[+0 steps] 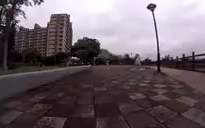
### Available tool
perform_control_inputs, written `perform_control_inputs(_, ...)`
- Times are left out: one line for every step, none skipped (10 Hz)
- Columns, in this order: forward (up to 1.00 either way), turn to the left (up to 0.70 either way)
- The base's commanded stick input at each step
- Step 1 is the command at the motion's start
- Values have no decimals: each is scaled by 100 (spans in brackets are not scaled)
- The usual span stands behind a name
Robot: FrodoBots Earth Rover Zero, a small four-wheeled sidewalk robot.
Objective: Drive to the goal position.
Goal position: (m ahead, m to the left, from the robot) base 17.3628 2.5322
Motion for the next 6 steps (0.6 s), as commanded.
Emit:
perform_control_inputs(100,0)
perform_control_inputs(100,0)
perform_control_inputs(100,0)
perform_control_inputs(100,0)
perform_control_inputs(100,0)
perform_control_inputs(100,0)
